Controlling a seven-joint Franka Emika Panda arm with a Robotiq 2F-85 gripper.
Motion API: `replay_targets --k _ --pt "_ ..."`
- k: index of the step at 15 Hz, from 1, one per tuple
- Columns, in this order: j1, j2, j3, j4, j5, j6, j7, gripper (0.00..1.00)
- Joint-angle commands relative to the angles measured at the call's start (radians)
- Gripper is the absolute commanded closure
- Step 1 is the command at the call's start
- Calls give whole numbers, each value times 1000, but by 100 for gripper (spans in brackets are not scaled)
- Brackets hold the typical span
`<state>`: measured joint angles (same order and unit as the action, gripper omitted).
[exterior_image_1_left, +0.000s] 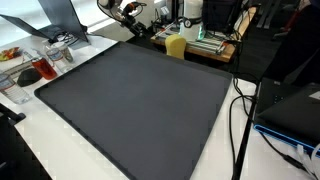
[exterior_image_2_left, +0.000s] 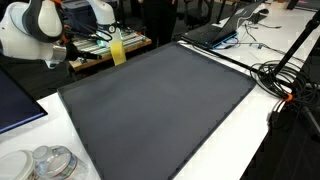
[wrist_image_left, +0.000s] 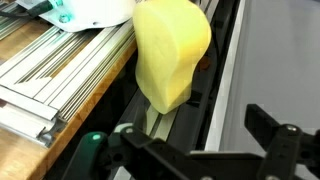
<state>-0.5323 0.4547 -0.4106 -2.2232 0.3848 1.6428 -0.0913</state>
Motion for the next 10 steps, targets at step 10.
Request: replay_targets --k 10 --pt "65 -189 -5 -239 -109 67 -6 0"
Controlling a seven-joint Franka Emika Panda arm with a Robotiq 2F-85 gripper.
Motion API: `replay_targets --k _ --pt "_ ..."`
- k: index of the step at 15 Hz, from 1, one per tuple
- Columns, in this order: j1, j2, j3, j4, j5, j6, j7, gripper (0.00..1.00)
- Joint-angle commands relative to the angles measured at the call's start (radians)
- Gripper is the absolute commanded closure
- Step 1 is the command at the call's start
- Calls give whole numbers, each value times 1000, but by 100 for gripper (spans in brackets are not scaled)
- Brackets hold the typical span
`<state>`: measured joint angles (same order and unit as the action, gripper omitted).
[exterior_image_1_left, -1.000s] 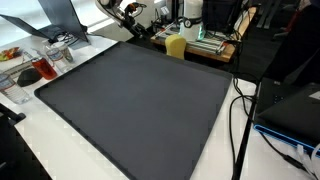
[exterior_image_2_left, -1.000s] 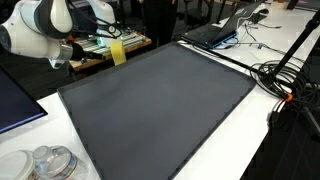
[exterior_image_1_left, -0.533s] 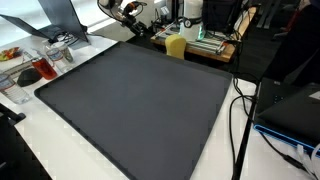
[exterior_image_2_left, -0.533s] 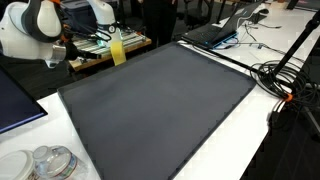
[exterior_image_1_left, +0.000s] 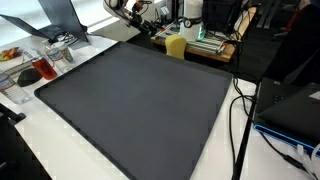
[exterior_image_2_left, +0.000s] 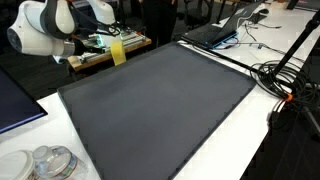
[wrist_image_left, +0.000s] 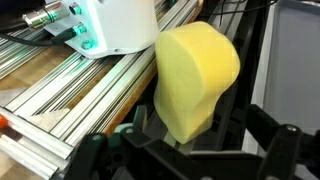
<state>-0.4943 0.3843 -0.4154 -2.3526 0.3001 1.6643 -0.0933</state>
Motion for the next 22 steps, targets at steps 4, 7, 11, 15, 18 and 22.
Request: replay_targets --k 4,7,11,15,18,22 --pt "82 -214 20 -201 5 88 45 0" --pt "116 -251 46 -250 58 133 78 0" --pt "165 -264 85 -303 95 230 134 0" --pt "203 -234 119 -333 123 355 190 0" --pt "230 -231 142 -363 115 468 230 0" --pt "264 -216 167 -398 85 610 287 20"
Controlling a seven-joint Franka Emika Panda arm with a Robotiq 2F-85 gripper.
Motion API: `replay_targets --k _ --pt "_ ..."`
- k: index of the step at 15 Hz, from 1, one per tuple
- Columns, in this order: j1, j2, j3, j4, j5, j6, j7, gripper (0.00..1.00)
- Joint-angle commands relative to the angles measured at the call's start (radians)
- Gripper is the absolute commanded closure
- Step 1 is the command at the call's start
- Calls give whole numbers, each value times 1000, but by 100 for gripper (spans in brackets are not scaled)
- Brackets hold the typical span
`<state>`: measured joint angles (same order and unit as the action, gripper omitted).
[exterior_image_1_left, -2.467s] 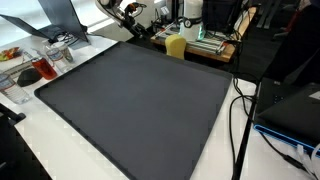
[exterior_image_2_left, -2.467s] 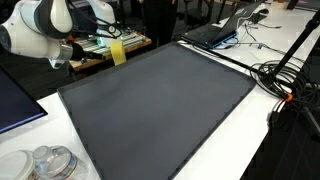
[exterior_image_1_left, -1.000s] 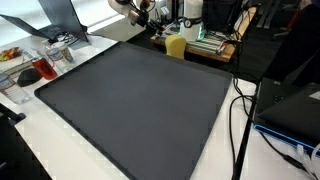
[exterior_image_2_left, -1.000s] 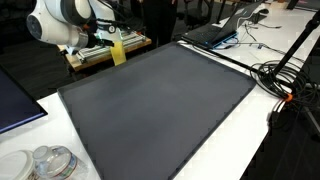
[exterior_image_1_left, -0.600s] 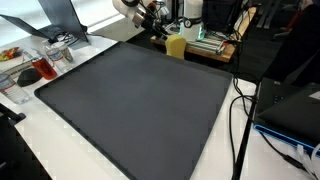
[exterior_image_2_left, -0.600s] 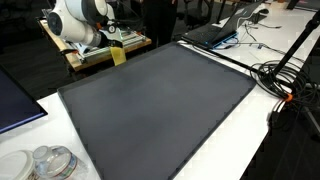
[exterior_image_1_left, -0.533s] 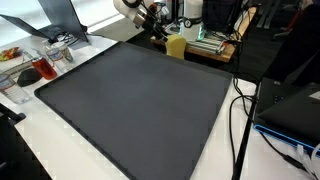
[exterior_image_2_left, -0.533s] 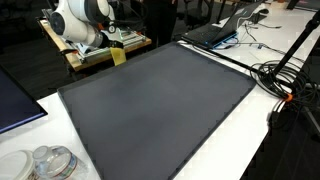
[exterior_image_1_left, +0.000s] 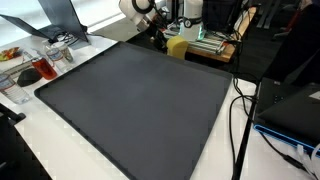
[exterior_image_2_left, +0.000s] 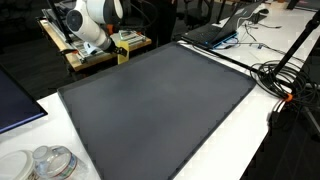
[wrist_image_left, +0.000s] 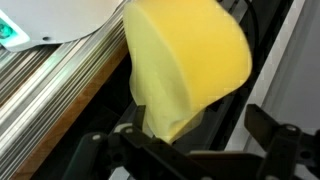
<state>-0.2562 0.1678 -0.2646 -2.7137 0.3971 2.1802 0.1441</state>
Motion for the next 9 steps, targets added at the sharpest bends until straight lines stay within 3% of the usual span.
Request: replay_targets --k 1,2,3,9 --pt "32 5 20 -45 -16 120 58 20" --pt "39 10 23 -51 -28 138 71 25" --pt "42 32 26 -34 -35 139 77 41" --pt "46 58 26 -31 -42 138 98 83"
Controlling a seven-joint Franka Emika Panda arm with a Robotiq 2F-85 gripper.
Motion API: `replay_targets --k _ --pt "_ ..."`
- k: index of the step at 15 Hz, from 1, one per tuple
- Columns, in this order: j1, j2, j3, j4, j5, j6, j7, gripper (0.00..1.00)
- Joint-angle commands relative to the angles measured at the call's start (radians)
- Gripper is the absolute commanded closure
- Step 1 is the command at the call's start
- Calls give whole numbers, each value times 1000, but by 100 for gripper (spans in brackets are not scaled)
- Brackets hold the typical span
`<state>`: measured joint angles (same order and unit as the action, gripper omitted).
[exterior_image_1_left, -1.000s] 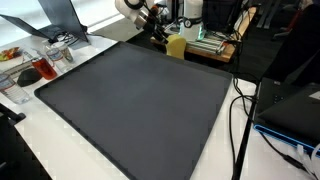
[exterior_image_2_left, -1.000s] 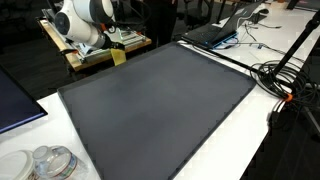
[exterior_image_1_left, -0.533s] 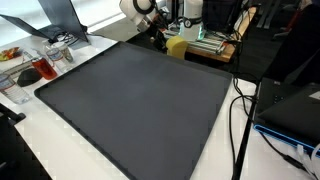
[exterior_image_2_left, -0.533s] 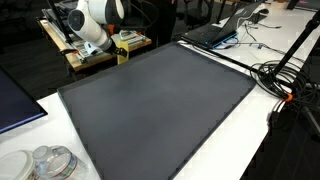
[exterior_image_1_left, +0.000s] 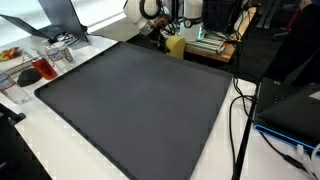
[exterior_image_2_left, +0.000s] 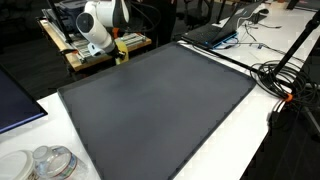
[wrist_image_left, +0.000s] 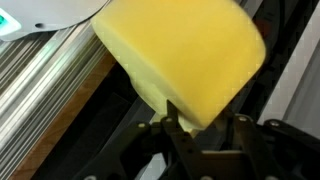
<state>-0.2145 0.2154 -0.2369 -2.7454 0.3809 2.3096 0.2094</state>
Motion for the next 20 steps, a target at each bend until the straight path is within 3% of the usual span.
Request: replay_targets --k 1,6,8,15,20 --pt "3 11 -3 1 -27 3 34 90" --pt "-9 -7 -18 2 -39 -41 39 98" --pt "-21 -26 -38 9 -63 -87 43 95" --pt "-86 -129 -127 96 -132 -356 65 94" --pt "-127 -269 -155 144 -156 -492 94 96"
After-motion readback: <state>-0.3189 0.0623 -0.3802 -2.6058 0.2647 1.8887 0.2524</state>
